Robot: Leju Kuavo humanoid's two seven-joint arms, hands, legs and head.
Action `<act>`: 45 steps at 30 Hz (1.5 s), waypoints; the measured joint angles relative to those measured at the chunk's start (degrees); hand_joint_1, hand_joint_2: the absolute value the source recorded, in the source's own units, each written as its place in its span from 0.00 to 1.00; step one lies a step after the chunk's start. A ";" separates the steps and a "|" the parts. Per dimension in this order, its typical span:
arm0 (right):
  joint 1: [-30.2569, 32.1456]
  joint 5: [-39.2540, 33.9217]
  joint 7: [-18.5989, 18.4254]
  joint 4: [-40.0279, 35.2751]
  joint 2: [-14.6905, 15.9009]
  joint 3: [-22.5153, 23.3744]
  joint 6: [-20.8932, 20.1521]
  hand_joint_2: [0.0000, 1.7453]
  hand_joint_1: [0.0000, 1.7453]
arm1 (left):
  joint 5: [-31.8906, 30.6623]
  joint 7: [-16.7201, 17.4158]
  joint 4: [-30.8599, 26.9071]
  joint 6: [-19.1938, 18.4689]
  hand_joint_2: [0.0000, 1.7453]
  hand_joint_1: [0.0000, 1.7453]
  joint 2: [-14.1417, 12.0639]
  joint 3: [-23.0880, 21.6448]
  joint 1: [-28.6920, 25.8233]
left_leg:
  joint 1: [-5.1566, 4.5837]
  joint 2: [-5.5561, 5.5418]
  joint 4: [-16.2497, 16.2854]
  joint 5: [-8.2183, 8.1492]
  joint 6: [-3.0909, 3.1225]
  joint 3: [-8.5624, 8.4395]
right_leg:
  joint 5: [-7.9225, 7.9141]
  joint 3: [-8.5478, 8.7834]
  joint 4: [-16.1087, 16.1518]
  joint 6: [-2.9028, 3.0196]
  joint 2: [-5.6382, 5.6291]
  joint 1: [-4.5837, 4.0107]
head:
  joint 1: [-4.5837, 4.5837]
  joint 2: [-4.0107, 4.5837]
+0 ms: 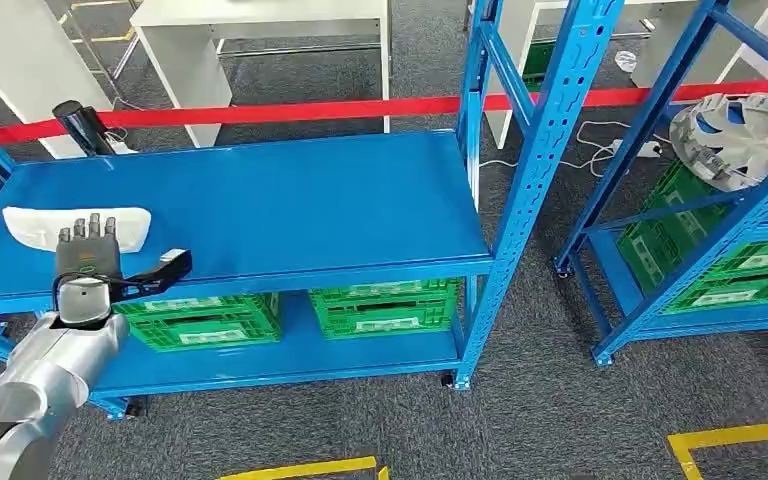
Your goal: Take the parts from the cabinet and place them on the table.
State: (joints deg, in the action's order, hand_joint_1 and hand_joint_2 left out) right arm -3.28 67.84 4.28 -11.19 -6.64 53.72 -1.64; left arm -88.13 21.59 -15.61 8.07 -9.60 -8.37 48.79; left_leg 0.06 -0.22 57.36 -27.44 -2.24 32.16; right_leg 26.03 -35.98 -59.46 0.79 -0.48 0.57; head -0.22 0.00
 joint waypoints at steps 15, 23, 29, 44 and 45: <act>0.00 0.00 0.02 0.00 0.00 0.02 0.00 0.00 0.00 | 0.00 0.11 0.00 0.00 1.00 0.00 0.00 0.00 -0.01 | 0.00 0.00 0.00 0.00 0.00 0.00 | 0.00 0.00 0.00 0.00 0.00 0.00 | 0.00 0.00; 0.01 0.28 0.15 0.00 0.00 0.18 -0.02 0.00 0.00 | 0.72 -0.56 0.00 2.97 0.00 0.00 0.07 2.01 -0.10 | 0.00 0.00 0.00 0.00 0.00 -0.02 | 0.00 0.00 0.00 0.00 -0.02 0.00 | 0.00 0.00; 0.01 0.50 0.50 0.00 -0.07 0.37 -0.13 0.00 0.00 | 2.45 -3.15 -0.09 4.44 0.00 0.00 -0.42 4.96 1.53 | -0.26 0.03 0.27 -0.37 1.10 0.54 | -0.17 0.26 0.54 -0.77 0.00 0.33 | 0.02 0.00; 0.14 0.52 0.52 0.13 -0.15 0.48 -0.11 0.00 0.00 | 2.60 -3.30 -0.48 4.13 0.00 0.00 -0.50 7.23 2.01 | 1.67 -0.05 0.09 -3.23 -1.49 -2.58 | 0.33 -1.55 -1.65 -1.39 -0.01 1.08 | -0.64 0.00; 0.09 0.52 0.52 0.13 -0.17 0.48 -0.09 0.00 0.00 | 2.60 -3.32 -0.48 4.11 0.00 0.00 -0.55 7.26 2.01 | 1.74 -0.04 -0.18 -3.38 -1.73 -3.18 | 0.58 -1.49 -1.67 -0.97 -0.02 1.05 | -0.66 0.00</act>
State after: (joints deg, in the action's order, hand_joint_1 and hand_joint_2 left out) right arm -3.19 68.37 4.81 -11.06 -6.82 54.21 -1.73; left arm -85.53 18.27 -16.09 12.17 -10.14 -1.11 50.81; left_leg 1.80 -0.26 57.18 -30.83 -3.97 28.97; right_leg 26.61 -37.46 -61.13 -0.18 -0.50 1.62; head -0.87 0.00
